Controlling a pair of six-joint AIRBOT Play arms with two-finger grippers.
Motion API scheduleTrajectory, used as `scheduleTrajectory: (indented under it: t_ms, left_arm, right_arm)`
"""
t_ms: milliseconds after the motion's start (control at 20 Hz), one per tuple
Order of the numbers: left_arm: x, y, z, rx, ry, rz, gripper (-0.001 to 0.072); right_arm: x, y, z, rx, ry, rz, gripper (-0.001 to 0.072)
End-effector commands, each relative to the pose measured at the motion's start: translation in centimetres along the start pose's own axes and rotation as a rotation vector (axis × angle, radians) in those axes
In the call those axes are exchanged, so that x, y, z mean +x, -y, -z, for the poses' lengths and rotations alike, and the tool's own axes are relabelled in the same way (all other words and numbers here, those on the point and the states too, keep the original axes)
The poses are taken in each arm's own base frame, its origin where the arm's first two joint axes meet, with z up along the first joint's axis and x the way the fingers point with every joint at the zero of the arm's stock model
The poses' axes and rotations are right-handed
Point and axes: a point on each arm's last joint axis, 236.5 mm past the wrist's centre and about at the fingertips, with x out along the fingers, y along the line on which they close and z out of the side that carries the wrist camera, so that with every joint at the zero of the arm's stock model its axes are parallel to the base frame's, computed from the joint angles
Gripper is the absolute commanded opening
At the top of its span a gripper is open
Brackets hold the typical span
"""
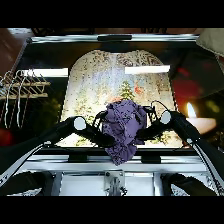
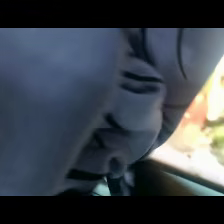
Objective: Fold the shirts.
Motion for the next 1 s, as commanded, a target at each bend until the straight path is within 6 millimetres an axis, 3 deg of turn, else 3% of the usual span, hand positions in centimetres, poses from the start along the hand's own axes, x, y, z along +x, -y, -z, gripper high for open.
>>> scheduleTrajectory:
  t_ms: [0, 150, 250, 300, 400, 500, 550, 650, 750, 850, 950]
  left_arm:
    - [-0.5, -0.7, -0.8, 0.016, 0.029, -0.022, 0.0065]
    - [-4.2, -2.1, -3.3, 0.112, 0.138, -0.135, 0.0064]
    - [-9.7, -2.3, -5.5, 0.197, 0.232, -0.256, 0.0063]
    - [-13.3, -1.9, -6.8, 0.233, 0.299, -0.315, 0.0064]
    - [-22.8, 0.9, -9.5, 0.286, 0.51, -0.394, 0.0064]
    - [-34.5, 6.4, -10.6, 0.329, 0.819, -0.377, 0.0064]
    - [-40.2, 9.8, -10.0, 0.355, 0.975, -0.332, 0.0064]
    - [-51.0, 17.0, -6.0, 0.461, 1.285, -0.212, 0.0064]
    - [-59.1, 22.3, 0.0, 0.557, 1.533, -0.087, 0.0064]
    - [-62.5, 23.8, 4.0, 0.599, 1.642, -0.038, 0.0065]
    - [-61.6, 22.9, 4.9, 0.587, 1.595, -0.067, 0.0064]
  right_arm:
    - [0.2, -1.6, -0.8, -0.046, 0.034, -0.045, 0.0082]
    - [-2.7, -1.1, -1.4, -0.164, 0.065, 0.023, 0.0081]
    - [-7.9, -0.3, -3.7, -0.271, 0.186, 0.151, 0.0081]
    - [-11.9, -0.2, -5.3, -0.322, 0.29, 0.226, 0.0081]
    - [-21.7, -1.6, -8.2, -0.398, 0.564, 0.345, 0.0082]
    - [-33.6, -5.6, -8.9, -0.45, 0.919, 0.378, 0.0082]
    - [-39.3, -8.2, -8.0, -0.461, 1.103, 0.342, 0.0081]
    - [-50.7, -14.6, -3.4, -0.478, 1.494, 0.154, 0.0082]
    - [-57.8, -18.6, 2.2, -0.506, 1.745, -0.031, 0.0082]
    - [-60.6, -20.2, 6.0, -0.527, 1.84, -0.118, 0.0081]
    - [-61.2, -20.5, 7.6, -0.537, 1.855, -0.132, 0.0081]
